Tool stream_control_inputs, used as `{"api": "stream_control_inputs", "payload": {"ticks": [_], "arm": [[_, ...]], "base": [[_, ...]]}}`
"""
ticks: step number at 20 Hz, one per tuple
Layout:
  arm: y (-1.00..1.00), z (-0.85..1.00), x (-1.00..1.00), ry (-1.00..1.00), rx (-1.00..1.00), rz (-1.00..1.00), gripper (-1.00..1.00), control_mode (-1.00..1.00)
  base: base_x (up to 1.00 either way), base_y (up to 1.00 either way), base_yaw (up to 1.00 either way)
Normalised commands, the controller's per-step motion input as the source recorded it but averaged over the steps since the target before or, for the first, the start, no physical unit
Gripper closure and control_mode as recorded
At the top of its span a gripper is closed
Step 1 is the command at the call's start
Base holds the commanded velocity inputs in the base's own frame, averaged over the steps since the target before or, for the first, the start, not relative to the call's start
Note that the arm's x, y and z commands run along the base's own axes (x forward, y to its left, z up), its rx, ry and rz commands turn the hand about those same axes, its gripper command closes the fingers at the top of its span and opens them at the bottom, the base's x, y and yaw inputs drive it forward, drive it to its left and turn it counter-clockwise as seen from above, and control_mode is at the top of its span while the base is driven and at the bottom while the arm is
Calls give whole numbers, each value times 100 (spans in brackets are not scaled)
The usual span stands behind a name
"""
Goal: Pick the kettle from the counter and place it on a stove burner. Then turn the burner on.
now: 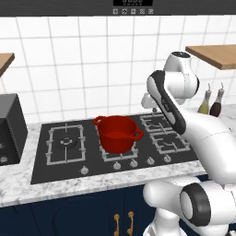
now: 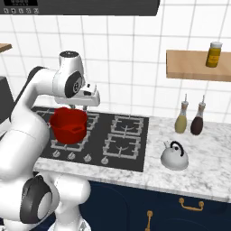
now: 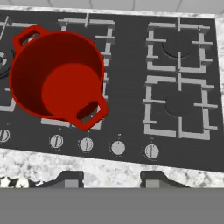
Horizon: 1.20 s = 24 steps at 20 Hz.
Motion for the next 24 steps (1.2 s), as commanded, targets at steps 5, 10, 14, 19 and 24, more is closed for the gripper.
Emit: {"api": "stream_control_inputs", "payload": {"ticks": [5,10,14,19,24], "arm": [[-59,0,-15,-11,1,0,-100,-100],[-100,0,-12,-16,1,0,-100,-100],[-100,-1,-4,-8,-2,0,-100,-100],[-100,-27,0,10,-5,0,-100,-100],[-100,-59,7,17,-7,0,-100,-100]], "base": [[0,0,0],[0,0,0],[0,0,0],[0,0,0],[0,0,0]]}}
